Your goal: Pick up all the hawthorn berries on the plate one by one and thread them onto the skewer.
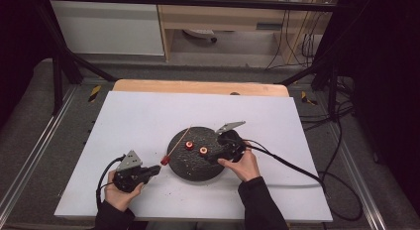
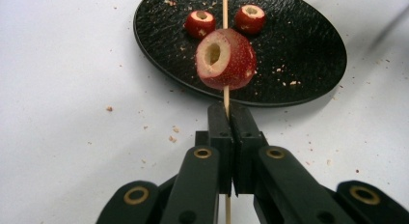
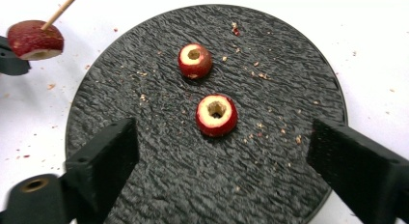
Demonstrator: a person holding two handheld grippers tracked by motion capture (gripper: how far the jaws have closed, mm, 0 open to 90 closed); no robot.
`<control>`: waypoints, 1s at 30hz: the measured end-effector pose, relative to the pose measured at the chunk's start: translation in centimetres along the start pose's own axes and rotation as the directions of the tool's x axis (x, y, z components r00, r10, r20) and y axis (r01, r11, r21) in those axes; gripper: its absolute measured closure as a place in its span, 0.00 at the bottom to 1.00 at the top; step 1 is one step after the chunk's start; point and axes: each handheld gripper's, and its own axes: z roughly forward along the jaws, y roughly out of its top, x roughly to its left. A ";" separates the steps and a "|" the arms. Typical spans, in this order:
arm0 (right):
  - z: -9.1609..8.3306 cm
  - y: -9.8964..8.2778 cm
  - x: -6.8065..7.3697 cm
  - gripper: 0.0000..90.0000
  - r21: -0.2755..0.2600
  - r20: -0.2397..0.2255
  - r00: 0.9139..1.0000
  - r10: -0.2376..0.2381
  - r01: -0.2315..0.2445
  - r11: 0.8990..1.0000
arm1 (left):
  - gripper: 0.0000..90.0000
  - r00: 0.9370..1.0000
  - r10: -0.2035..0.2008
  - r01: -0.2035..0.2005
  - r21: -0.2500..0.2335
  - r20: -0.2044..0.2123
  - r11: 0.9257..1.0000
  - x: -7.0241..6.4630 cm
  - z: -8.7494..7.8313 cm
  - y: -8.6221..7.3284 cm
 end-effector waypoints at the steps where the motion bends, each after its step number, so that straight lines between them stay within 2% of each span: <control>1: 0.2 0.2 0.0 0.17 0.011 0.000 1.000 0.003 -0.003 1.000 | 0.98 1.000 0.000 0.000 0.000 -0.001 1.000 0.0 0.0 0.0; 8: 1.5 1.9 0.4 0.27 0.063 0.003 1.000 0.001 -0.001 0.998 | 0.98 1.000 0.002 -0.002 0.001 -0.003 1.000 0.1 -0.1 0.0; 11: 2.1 2.6 0.4 0.32 0.086 0.004 1.000 0.026 -0.026 0.996 | 0.98 1.000 0.003 -0.003 0.005 -0.001 1.000 0.0 0.0 -0.1; 14: 2.9 3.0 0.6 0.36 0.119 0.007 1.000 0.026 -0.027 0.992 | 0.98 1.000 0.009 -0.009 0.005 -0.001 1.000 0.0 0.0 -0.1; 22: 4.0 3.4 0.3 0.47 0.173 0.016 0.997 0.071 -0.073 0.982 | 0.98 1.000 0.009 -0.009 0.002 -0.003 1.000 0.0 -0.1 -0.1; 30: 4.6 3.2 0.0 0.58 0.229 0.016 0.996 0.084 -0.085 0.970 | 0.98 1.000 0.014 -0.014 0.007 -0.002 1.000 -0.1 0.0 -0.1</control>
